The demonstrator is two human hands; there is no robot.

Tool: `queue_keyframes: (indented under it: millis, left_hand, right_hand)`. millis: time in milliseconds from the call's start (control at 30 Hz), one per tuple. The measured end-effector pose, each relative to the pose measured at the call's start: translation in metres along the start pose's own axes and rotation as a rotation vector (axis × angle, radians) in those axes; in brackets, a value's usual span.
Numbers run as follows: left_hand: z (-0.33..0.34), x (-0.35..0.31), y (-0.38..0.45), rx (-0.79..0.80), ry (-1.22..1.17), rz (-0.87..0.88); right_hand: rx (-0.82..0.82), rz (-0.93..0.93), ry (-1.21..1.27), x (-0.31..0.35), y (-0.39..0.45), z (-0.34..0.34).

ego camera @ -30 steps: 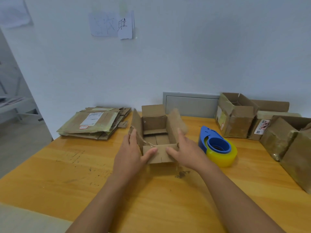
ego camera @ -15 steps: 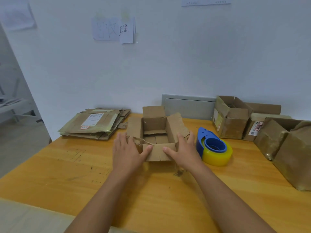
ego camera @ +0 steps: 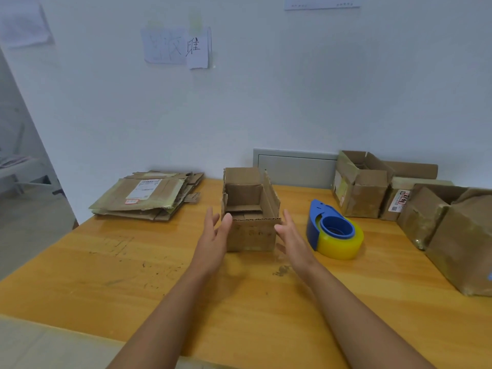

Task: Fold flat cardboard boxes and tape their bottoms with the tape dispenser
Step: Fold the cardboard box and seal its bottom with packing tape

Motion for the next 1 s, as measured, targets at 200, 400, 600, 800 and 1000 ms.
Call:
queue_keyframes:
  millis: [200, 400, 600, 800, 1000]
  left_hand:
    - [0.009, -0.007, -0.006, 0.085, 0.056, 0.033]
    - [0.009, -0.031, 0.0, 0.06, 0.033, 0.121]
    - [0.034, -0.07, 0.016, 0.055, 0.013, 0.208]
    - [0.087, -0.102, 0.025, 0.123, -0.042, 0.254]
    - [0.11, -0.105, 0.031, 0.103, 0.022, 0.305]
  right_hand:
    - [0.114, -0.015, -0.089, 0.0, -0.002, 0.005]
    - [0.072, -0.101, -0.03, 0.024, -0.005, -0.006]
    - [-0.041, -0.195, -0.034, 0.054, -0.006, -0.049]
    - [-0.154, -0.204, -0.07, 0.07, -0.013, -0.105]
    - [-0.133, -0.169, -0.008, 0.078, 0.01, -0.138]
Point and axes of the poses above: each hand's wrist, its own y-axis towards the middle knuckle, its own z-axis out of the palm, x = y × z, the point moved 6 cm from there along y, towards the middle knuckle, and after that the axes turned 2 degrees about x, right-handed, at the moved point
